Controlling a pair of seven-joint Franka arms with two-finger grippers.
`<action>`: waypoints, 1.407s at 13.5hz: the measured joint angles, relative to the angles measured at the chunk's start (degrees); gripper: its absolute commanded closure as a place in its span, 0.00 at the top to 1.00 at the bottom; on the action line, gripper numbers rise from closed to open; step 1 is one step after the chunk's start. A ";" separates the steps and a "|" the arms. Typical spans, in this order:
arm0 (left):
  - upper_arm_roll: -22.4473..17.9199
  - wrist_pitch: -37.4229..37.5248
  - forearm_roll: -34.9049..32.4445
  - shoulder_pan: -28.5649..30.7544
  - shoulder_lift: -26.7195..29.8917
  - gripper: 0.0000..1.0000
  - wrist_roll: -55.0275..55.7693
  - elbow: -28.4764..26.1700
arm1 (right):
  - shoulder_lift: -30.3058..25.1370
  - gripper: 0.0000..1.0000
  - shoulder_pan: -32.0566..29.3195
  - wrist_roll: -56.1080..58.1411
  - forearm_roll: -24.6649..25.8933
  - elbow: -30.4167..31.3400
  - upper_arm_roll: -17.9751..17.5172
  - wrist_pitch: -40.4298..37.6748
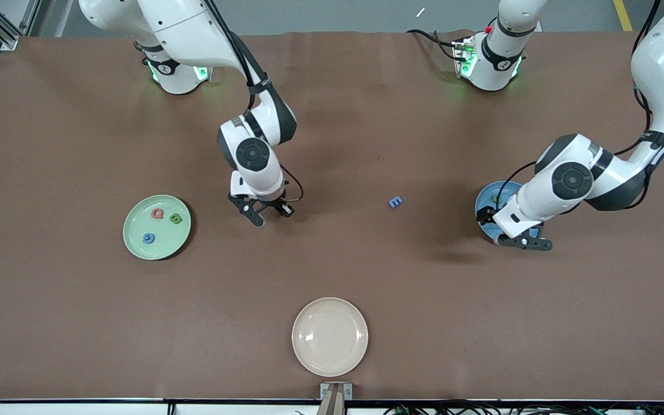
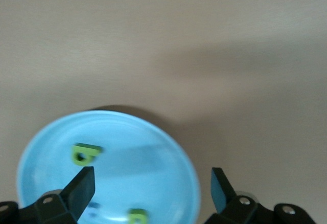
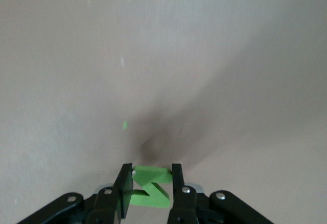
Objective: Sort upper and lower case letters into plates
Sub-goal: 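Place the Z in the green plate while the left gripper reaches the m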
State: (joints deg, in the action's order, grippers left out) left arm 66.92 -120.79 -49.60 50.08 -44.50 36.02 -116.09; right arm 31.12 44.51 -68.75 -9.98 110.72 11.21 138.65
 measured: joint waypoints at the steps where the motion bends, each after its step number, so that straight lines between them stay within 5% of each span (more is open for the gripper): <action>1: 0.21 0.02 0.02 -1.86 -0.02 1.00 3.72 -0.21 | -1.01 0.00 -2.27 3.70 0.00 -0.46 0.10 -2.01; 8: -0.57 0.02 0.02 -17.67 -0.05 1.00 37.12 -0.30 | -5.15 0.00 -20.10 28.60 0.00 -0.26 0.54 -9.96; 13: -8.61 -3.69 0.02 -30.91 -0.07 1.00 64.21 2.88 | -5.13 0.00 -32.41 48.97 -0.01 0.54 0.51 -9.91; 19: -13.46 -8.92 0.02 -36.50 -0.24 0.92 70.72 3.13 | -3.38 0.03 -35.67 54.75 -0.01 4.64 -0.23 -2.65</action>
State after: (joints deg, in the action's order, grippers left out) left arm 53.46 -129.71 -49.58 13.58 -44.74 106.74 -112.95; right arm 27.74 8.84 -14.01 -9.99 115.36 10.98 136.00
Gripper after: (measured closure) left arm 0.009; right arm 0.648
